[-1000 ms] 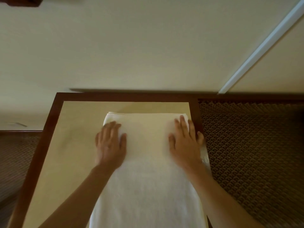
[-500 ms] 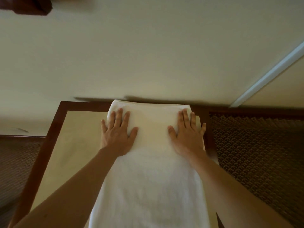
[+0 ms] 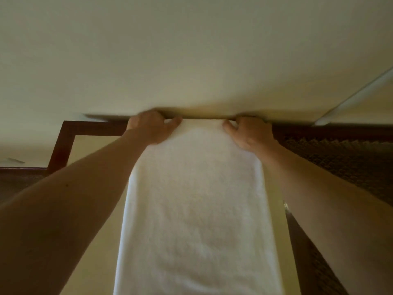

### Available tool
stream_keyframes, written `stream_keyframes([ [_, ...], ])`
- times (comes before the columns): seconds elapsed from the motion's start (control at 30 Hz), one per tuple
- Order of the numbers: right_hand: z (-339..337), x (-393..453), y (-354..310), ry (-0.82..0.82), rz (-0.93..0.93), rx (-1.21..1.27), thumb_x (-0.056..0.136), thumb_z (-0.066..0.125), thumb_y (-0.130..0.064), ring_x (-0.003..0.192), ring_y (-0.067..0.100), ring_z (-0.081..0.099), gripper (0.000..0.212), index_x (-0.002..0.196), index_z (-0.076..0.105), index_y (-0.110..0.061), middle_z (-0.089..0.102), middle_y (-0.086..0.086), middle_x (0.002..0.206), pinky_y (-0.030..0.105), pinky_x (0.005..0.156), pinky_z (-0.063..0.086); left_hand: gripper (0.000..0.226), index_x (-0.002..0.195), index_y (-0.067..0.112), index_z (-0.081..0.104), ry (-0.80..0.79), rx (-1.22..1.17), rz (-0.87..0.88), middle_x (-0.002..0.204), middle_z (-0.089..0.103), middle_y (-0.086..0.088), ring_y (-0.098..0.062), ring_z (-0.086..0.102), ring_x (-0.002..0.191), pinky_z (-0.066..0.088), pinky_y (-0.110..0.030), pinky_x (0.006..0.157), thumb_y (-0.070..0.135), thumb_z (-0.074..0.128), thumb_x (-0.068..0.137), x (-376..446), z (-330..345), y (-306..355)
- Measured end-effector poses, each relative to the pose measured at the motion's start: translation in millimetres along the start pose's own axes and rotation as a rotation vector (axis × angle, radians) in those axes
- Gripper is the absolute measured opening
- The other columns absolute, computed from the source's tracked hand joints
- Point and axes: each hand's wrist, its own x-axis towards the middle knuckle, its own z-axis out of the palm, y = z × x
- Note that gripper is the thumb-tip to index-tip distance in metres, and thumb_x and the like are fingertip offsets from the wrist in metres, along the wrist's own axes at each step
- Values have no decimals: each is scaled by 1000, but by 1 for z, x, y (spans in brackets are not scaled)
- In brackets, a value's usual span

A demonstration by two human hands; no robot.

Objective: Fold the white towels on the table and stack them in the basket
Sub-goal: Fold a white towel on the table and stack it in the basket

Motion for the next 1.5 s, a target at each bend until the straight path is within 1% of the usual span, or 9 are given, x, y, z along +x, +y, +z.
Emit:
stream_keyframes([
  [0.27, 23, 3, 20, 444, 80, 588, 94, 44, -31, 77, 35, 61, 33, 72, 56, -9, 57, 12, 72, 30, 65, 29, 49, 97, 12, 75, 292, -310, -15, 96, 72, -17, -34, 64, 92, 47, -35, 79, 51, 44, 96, 3, 9, -14],
  [0.43, 23, -53, 31, 537, 145, 289, 92, 39, -32, 134, 37, 49, 46, 125, 61, -9, 56, 14, 142, 51, 108, 36, 30, 111, 14, 71, 714, -365, 105, 120, 71, -4, -31, 63, 111, 47, -37, 93, 31, 55, 91, -56, 27, -22],
  [0.67, 70, -288, 0, 68, -249, 91, 103, 31, -53, 158, 32, 4, 64, 160, 28, -26, 9, 1, 172, 70, 118, 6, 59, 149, 27, 47, 199, -138, 359, 167, 29, -5, -36, 21, 154, 18, -66, 120, 56, 38, 99, -297, 105, 20],
  [0.87, 90, -403, 70, -112, 139, 79, 107, 10, -55, 155, 33, -19, 61, 163, -3, -36, -15, -7, 171, 72, 118, -6, 66, 160, 35, 22, 57, -51, 103, 172, 4, 2, -31, 3, 158, 0, -63, 121, 63, 21, 100, -423, 138, -32],
  [1.0, 82, -455, 93, 72, 314, 288, 105, 41, -36, 154, 37, 14, 48, 151, 38, -26, 21, 6, 167, 71, 115, 16, 48, 138, 22, 55, 258, -326, -132, 155, 42, -8, -39, 41, 137, 31, -62, 109, 44, 46, 96, -480, 145, -39],
  [1.1, 91, -507, 94, 319, 272, 492, 97, 57, -24, 115, 25, 54, 16, 113, 60, -24, 57, 1, 123, 54, 96, 42, 17, 108, 12, 67, 471, -673, -408, 118, 61, -9, -34, 58, 108, 44, -44, 84, 20, 58, 96, -523, 147, -31],
  [1.23, 103, -545, 94, 204, 339, 848, 99, 60, -27, 90, 16, 60, 8, 91, 63, -26, 60, -6, 97, 37, 80, 51, 19, 110, 15, 69, 364, -1218, -842, 108, 70, -7, -27, 66, 100, 53, -43, 82, 26, 55, 101, -542, 158, -31],
  [1.4, 110, -555, 83, 80, 345, 965, 97, 67, -38, 91, 3, 61, 11, 94, 63, -29, 66, -8, 97, 28, 82, 50, 33, 129, 2, 61, 178, -1626, -808, 121, 69, -18, -29, 67, 107, 54, -48, 98, 26, 51, 108, -541, 168, -46],
  [1.5, 112, -552, 78, 88, 399, 1035, 95, 70, -40, 91, 1, 62, 19, 98, 65, -22, 67, -9, 95, 22, 79, 48, 40, 132, 6, 62, 50, -1648, -764, 119, 70, -14, -25, 66, 98, 53, -43, 86, 35, 50, 107, -540, 171, -61],
])
